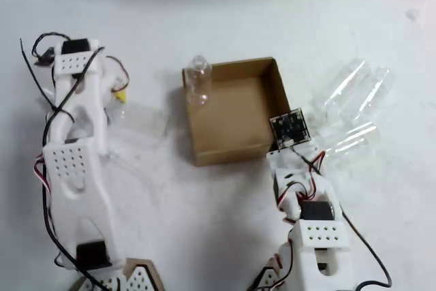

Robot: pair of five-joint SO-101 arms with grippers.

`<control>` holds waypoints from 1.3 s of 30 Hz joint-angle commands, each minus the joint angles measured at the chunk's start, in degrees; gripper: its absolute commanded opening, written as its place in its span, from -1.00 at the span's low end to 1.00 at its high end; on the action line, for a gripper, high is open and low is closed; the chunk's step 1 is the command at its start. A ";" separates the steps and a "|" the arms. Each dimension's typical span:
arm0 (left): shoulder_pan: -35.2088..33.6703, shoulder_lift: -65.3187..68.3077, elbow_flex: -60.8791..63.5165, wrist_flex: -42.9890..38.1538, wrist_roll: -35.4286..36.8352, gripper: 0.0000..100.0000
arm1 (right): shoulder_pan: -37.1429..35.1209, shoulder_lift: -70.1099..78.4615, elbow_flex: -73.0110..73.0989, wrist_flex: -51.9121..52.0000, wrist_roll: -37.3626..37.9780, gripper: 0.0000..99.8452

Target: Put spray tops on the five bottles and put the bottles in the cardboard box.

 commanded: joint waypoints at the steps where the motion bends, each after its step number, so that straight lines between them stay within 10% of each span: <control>1: 0.48 -1.10 -8.09 5.45 0.70 -0.51 | -0.84 0.13 -0.26 -0.84 0.18 -0.97; 10: 0.75 0.48 -9.14 5.36 0.44 -0.97 | -0.84 0.13 -0.26 -0.84 0.18 -0.97; 39: 0.57 0.31 -8.97 7.47 0.70 -0.57 | -0.84 0.13 -0.26 -0.84 0.18 -0.97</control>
